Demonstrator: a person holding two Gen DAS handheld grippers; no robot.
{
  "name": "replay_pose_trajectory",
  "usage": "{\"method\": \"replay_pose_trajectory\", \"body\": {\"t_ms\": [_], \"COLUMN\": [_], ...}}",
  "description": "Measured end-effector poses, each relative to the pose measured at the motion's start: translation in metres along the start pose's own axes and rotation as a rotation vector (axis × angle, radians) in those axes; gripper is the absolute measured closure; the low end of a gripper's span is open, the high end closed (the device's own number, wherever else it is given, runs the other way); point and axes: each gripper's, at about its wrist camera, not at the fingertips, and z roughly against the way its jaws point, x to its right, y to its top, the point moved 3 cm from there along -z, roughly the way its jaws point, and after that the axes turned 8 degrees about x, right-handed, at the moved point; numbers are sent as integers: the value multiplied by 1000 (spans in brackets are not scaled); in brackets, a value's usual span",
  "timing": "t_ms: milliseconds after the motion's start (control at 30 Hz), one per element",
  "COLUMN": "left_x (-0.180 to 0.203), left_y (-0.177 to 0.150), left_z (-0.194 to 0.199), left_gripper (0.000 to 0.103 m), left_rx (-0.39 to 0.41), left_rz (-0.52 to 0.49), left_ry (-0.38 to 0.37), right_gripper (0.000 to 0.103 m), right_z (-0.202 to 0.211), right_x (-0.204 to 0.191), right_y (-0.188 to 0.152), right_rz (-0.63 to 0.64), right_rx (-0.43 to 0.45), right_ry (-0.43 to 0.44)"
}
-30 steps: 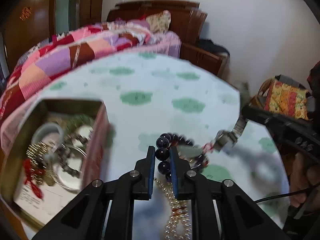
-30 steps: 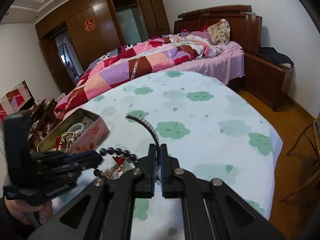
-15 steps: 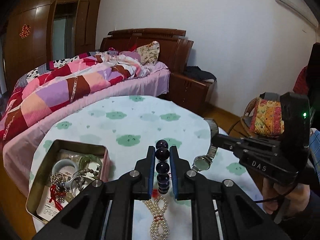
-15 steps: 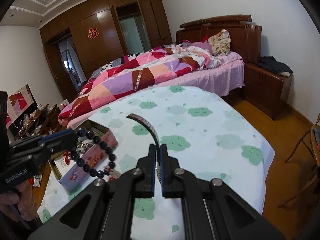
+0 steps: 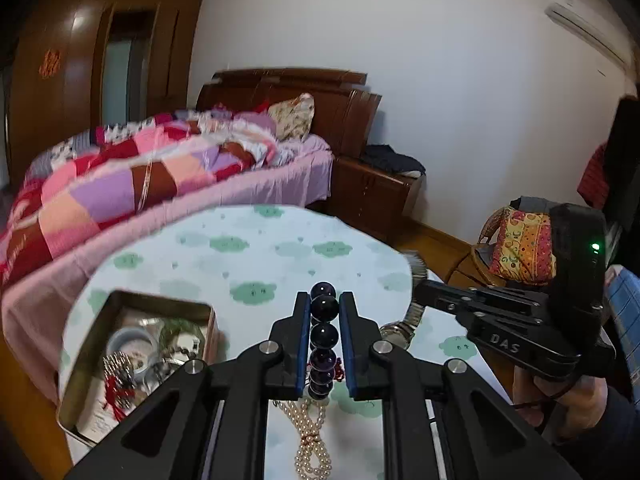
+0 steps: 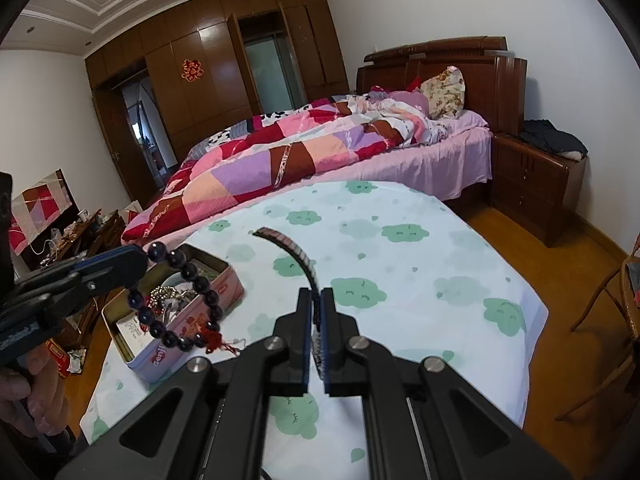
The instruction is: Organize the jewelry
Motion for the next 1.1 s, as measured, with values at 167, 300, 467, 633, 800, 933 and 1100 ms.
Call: {"method": "replay_pose_trajectory", "body": {"t_ms": [167, 300, 467, 633, 800, 933, 1100], "left_x": [2, 9, 11, 15, 4, 18, 24], "left_y": [5, 22, 32, 31, 30, 14, 28], "left_z": [7, 26, 30, 33, 17, 10, 25], "left_gripper": [90, 90, 90, 90, 90, 90, 89], "left_rx": [18, 86, 105, 101, 73, 38, 100], "left_rz": [23, -14, -14, -2, -8, -11, -49], "left_ry": [-25, -14, -30, -50, -10, -69, -64], "right_gripper": [98, 98, 98, 98, 98, 98, 97], "right_z": [1, 1, -8, -13, -12, -16, -21], "right_x": [-1, 0, 4, 10, 10, 8, 9], "right_y": [1, 0, -7, -13, -13, -14, -19], "right_rz": [-1, -1, -1, -12, -12, -5, -1], "right_rx": [3, -2, -35, -59, -58, -71, -92], "right_ry": [-1, -2, -4, -13, -10, -2, 0]}}
